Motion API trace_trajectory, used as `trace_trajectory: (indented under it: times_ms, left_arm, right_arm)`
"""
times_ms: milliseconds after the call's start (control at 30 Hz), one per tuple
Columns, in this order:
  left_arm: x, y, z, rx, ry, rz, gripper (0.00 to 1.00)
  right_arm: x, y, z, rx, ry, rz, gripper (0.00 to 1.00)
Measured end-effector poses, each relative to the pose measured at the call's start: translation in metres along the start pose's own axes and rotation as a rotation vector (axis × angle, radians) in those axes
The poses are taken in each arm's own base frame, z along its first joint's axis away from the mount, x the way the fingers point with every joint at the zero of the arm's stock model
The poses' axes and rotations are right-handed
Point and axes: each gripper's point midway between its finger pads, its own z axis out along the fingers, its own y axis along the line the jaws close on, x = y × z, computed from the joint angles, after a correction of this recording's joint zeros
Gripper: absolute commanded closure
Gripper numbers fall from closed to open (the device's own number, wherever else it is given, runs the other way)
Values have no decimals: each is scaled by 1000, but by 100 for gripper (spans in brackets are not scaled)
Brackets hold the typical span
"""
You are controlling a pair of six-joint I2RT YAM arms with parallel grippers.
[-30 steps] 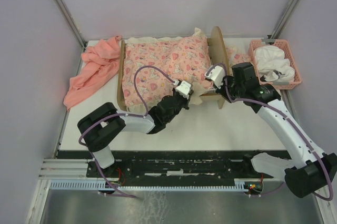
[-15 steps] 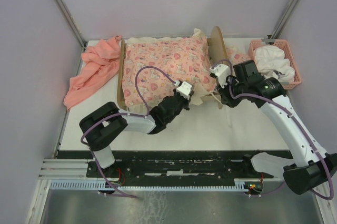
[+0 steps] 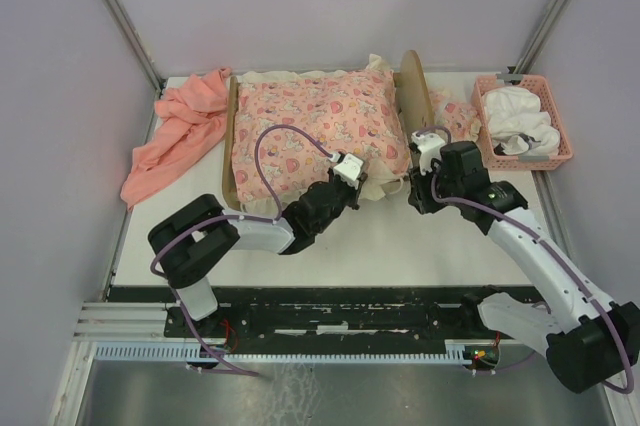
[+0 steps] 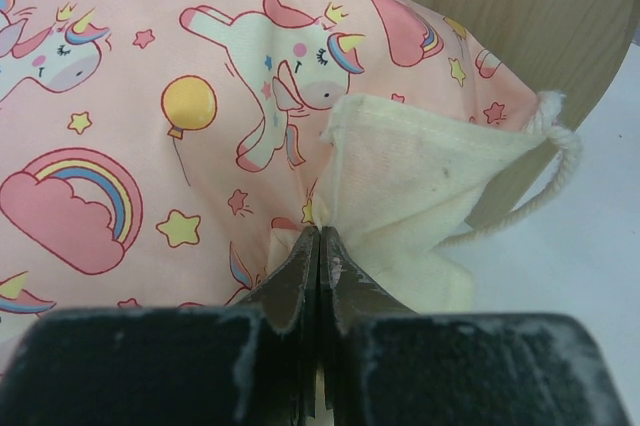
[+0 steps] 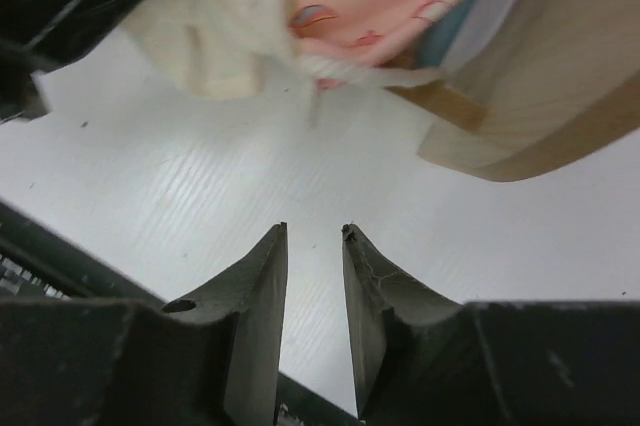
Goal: Set up the pet bed
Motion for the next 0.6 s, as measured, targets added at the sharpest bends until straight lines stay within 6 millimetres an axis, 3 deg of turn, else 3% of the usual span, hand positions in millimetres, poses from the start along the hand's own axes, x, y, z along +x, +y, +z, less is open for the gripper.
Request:
trace_trajectory:
  times_ms: [167,333,600]
  left_arm:
    - [1,-1,-1,6,13,-16,95]
    - [2,-1,-1,6,15,-19,95]
    - [1,-2,1,5,24,-24,95]
  right_arm:
    - [9,-26,28,141,-38,103,63]
    - [34,-38,66,187,-77,189,63]
    - [32,-60,95,276,-335,294,63]
